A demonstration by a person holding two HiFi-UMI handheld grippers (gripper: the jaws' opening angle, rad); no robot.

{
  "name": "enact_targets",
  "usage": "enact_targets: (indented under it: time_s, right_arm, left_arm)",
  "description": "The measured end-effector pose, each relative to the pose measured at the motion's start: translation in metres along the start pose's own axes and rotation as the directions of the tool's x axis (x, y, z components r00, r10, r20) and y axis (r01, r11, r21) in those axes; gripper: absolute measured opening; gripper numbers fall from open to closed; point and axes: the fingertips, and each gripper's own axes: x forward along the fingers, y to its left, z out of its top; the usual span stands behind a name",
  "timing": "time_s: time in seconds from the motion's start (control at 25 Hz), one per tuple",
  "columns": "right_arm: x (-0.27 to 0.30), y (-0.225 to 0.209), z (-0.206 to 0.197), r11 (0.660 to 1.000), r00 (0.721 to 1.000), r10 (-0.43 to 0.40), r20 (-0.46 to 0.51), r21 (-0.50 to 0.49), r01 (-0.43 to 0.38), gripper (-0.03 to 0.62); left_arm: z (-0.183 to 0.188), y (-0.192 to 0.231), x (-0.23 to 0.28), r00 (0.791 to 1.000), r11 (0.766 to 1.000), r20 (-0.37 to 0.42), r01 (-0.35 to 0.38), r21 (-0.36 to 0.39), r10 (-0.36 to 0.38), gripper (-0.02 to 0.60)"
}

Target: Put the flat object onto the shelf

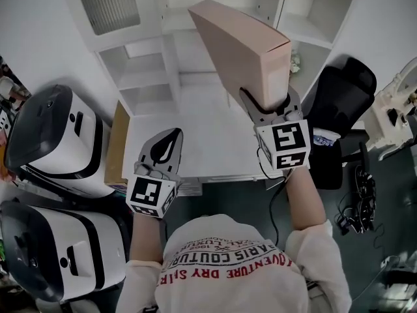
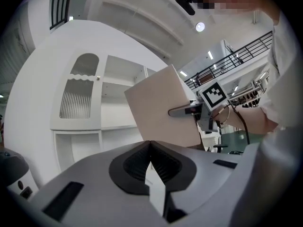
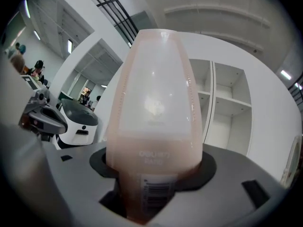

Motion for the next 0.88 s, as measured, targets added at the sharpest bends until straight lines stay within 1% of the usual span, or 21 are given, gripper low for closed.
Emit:
enact_targets:
  time_s: [0.12,0.24,0.32,0.36,0.4,0.44,0.48,0.52,0.6,0.64,0.68,0.72,0.76,0.8,0.88]
  right_arm:
    - [0.025,-0.013,0.027,0.997,1.000,-0.028,-0.002,-0.073,0.028,0.305]
    - [0.047,-0.020,0.045,0.985,0.998,-0.049,-0.027,-0.169,0.044,0.305]
    - [0.060,-0.024,0.057,0.964,0.996,-0.071,-0.052,-0.260,0.055,0.305]
    - [0.066,-0.027,0.064,0.947,0.995,-0.086,-0.059,-0.315,0.063,0.305]
    - [0.072,-0.029,0.070,0.923,0.993,-0.105,-0.060,-0.377,0.075,0.305]
    - [0.077,-0.031,0.075,0.892,0.990,-0.129,-0.057,-0.444,0.091,0.305]
    - [0.082,-0.033,0.080,0.852,0.986,-0.157,-0.054,-0.513,0.108,0.305]
    - [0.087,-0.035,0.083,0.804,0.981,-0.188,-0.050,-0.582,0.124,0.305]
    - [0.099,-0.038,0.089,0.696,0.969,-0.244,-0.042,-0.703,0.145,0.305]
    - [0.106,-0.039,0.090,0.646,0.963,-0.265,-0.039,-0.749,0.148,0.305]
    - [0.113,-0.040,0.090,0.605,0.959,-0.279,-0.040,-0.783,0.143,0.305]
    - [0.121,-0.040,0.088,0.576,0.957,-0.285,-0.047,-0.806,0.132,0.305]
    - [0.130,-0.038,0.086,0.560,0.957,-0.284,-0.061,-0.821,0.114,0.305]
    - [0.138,-0.036,0.082,0.552,0.958,-0.276,-0.080,-0.829,0.090,0.307]
    - [0.153,-0.029,0.072,0.553,0.960,-0.248,-0.131,-0.833,0.029,0.308]
  left_arm:
    - [-0.002,0.012,0.007,1.000,1.000,-0.008,0.004,0.009,-0.004,0.014]
    - [-0.002,0.020,0.011,1.000,1.000,-0.004,0.029,0.012,-0.029,0.014]
    - [0.001,0.025,0.015,0.999,0.999,0.007,0.042,0.015,-0.042,0.014]
    - [0.003,0.027,0.017,0.999,0.999,0.012,0.048,0.019,-0.049,0.014]
    - [0.004,0.029,0.019,0.998,0.998,0.016,0.054,0.023,-0.055,0.014]
    - [0.004,0.031,0.020,0.998,0.998,0.018,0.060,0.028,-0.061,0.014]
    - [0.005,0.032,0.020,0.998,0.997,0.020,0.067,0.033,-0.067,0.014]
    - [0.006,0.033,0.020,0.997,0.996,0.024,0.075,0.039,-0.076,0.014]
    - [0.010,0.035,0.020,0.995,0.995,0.039,0.092,0.048,-0.093,0.014]
    - [0.012,0.037,0.021,0.994,0.994,0.045,0.097,0.051,-0.099,0.014]
    - [0.012,0.040,0.021,0.994,0.994,0.048,0.099,0.053,-0.102,0.014]
    - [0.013,0.044,0.023,0.994,0.994,0.049,0.098,0.054,-0.101,0.014]
    - [0.013,0.047,0.024,0.994,0.994,0.049,0.095,0.055,-0.098,0.014]
    - [0.013,0.052,0.025,0.994,0.994,0.049,0.091,0.054,-0.093,0.014]
    - [0.013,0.059,0.028,0.995,0.996,0.050,0.079,0.049,-0.082,0.014]
